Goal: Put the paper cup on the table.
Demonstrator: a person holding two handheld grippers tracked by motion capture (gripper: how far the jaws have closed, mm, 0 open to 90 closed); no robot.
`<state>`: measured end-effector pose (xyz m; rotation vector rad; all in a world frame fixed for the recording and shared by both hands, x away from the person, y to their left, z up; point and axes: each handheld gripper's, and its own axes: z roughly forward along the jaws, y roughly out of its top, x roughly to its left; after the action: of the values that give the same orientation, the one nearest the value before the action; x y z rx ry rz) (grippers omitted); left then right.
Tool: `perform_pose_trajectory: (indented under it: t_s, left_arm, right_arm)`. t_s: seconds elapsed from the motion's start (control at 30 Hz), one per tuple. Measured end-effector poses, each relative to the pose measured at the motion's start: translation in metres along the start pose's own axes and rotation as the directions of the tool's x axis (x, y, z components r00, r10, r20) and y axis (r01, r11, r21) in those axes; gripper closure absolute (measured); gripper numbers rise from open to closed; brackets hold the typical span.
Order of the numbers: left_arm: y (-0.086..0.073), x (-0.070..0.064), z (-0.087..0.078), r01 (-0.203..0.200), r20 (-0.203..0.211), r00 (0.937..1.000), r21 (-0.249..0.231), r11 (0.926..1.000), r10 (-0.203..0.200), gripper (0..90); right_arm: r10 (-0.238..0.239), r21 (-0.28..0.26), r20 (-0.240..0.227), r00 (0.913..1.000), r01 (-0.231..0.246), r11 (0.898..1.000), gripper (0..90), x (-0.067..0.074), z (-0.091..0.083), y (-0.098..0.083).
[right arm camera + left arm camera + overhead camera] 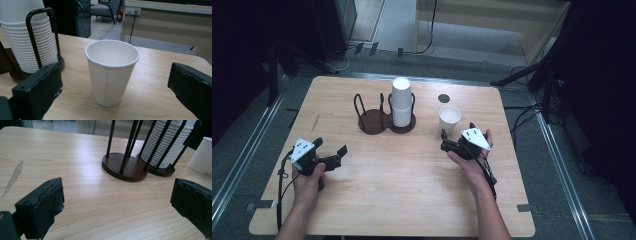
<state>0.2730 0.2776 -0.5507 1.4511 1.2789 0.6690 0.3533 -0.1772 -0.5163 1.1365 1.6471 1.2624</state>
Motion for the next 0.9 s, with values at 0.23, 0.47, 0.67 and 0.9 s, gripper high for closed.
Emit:
perform_pose_trajectory:
  t_s: [0.23, 0.47, 0.67, 0.9]
  left_arm:
    - [0.000, 0.000, 0.000, -0.002, -0.001, 1.0000, 0.002, 1.0000, 0.002, 0.0]
    - [0.000, 0.000, 0.000, -0.003, 0.000, 1.0000, 0.002, 1.0000, 0.003, 0.0]
    - [0.000, 0.000, 0.000, -0.007, 0.000, 1.0000, 0.003, 1.0000, 0.007, 0.0]
    - [0.000, -0.001, 0.000, -0.008, -0.001, 1.0000, 0.003, 1.0000, 0.008, 0.0]
  right_arm:
    - [0.015, -0.019, 0.006, 0.9999, -0.015, 1.000, 0.0, -0.008, -0.019, -0.005]
    - [0.036, -0.027, 0.033, 0.9988, -0.035, 0.999, 0.0, -0.022, -0.036, -0.013]
    - [0.044, -0.034, 0.060, 0.9972, -0.042, 0.999, 0.0, -0.034, -0.050, -0.019]
    - [0.047, -0.030, 0.077, 0.9959, -0.045, 0.999, 0.0, -0.044, -0.064, -0.027]
